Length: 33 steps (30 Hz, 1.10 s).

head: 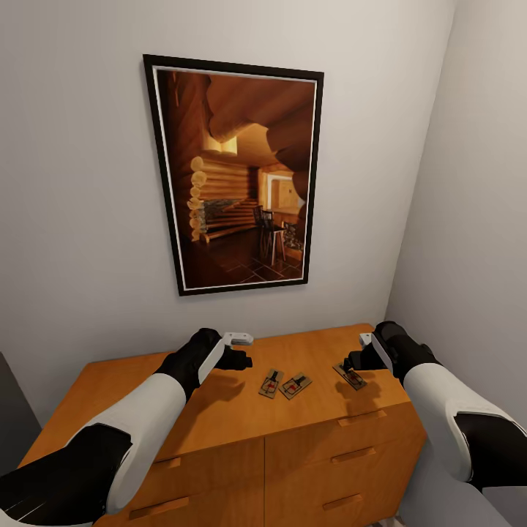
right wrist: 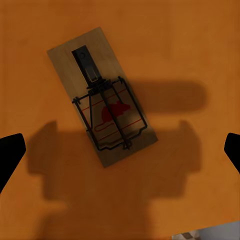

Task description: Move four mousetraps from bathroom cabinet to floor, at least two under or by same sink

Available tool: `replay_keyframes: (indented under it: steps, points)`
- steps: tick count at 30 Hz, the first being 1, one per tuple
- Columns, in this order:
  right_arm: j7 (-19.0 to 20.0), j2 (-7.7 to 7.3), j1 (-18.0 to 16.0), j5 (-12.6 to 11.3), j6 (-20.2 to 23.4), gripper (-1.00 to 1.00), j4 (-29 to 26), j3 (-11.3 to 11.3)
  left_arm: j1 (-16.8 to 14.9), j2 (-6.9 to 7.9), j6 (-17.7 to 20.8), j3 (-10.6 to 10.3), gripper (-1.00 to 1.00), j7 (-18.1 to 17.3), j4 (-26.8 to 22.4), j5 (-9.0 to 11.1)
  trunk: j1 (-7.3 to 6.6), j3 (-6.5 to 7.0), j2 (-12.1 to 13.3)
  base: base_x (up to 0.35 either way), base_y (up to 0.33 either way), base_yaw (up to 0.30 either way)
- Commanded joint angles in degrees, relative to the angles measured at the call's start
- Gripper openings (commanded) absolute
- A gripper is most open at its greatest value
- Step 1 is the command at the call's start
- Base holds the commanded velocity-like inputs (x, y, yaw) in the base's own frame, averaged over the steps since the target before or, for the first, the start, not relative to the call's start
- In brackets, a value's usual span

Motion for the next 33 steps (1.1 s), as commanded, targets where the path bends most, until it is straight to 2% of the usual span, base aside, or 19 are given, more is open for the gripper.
replay_keyframes:
  steps: [1,33]
  points:
    - [0.46,0.02,-0.03,0.6,0.22,1.0,-0.08,-0.26,-0.05,0.04,0.21,-0.32,1.0,0.09,-0.06,0.31,0.01,-0.09,-0.07,0.0,0.0,0.0]
    - [0.46,0.02,-0.03,0.68,0.15,1.0,-0.08,-0.27,-0.05,0.04,0.21,-0.32,1.0,0.09,-0.06,0.32,0.01,-0.09,-0.07,0.0,0.0,0.0]
